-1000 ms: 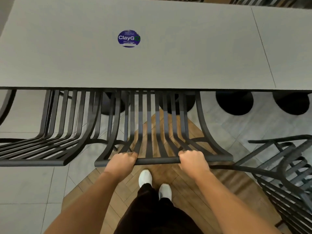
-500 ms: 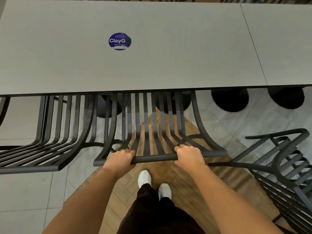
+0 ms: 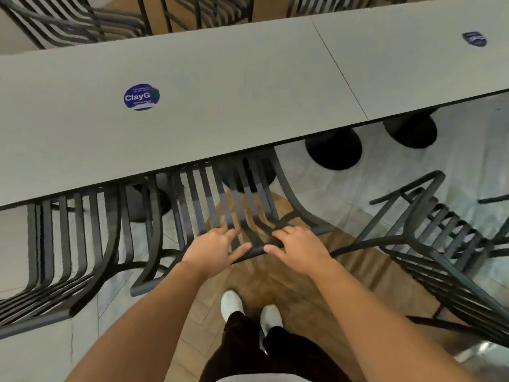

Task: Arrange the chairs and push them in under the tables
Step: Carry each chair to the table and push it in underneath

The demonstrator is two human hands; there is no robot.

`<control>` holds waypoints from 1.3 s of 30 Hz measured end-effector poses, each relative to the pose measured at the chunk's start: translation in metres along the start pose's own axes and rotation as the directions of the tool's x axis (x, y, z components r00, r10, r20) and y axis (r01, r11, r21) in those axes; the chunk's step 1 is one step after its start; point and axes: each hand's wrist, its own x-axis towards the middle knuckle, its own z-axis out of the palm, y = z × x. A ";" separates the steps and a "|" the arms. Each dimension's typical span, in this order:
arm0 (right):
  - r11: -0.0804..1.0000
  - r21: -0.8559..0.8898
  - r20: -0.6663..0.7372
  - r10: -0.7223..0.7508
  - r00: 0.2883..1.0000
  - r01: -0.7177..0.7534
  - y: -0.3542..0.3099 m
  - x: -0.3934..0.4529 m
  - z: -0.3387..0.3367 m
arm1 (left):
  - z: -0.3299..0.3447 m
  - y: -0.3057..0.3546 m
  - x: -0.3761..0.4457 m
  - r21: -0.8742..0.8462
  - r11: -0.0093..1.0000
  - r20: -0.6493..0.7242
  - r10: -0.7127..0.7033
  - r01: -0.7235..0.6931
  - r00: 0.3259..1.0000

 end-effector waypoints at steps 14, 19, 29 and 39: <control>0.933 0.156 -0.225 0.354 0.908 -0.325 0.174 -0.143 -0.024 | -0.003 0.202 0.061 0.247 0.917 0.029 0.318 -0.315 0.948; 0.879 0.203 -0.219 0.471 0.855 -0.432 0.268 -0.219 -0.004 | 0.034 0.312 0.075 0.287 0.873 0.097 0.384 -0.395 0.918; 0.717 0.330 -0.132 0.679 0.722 -0.614 0.407 -0.356 0.056 | 0.102 0.507 0.095 0.241 0.735 0.226 0.592 -0.634 0.773; 0.500 0.470 0.030 0.815 0.579 -0.727 0.448 -0.398 0.092 | 0.138 0.590 0.148 0.230 0.560 0.459 0.659 -0.796 0.596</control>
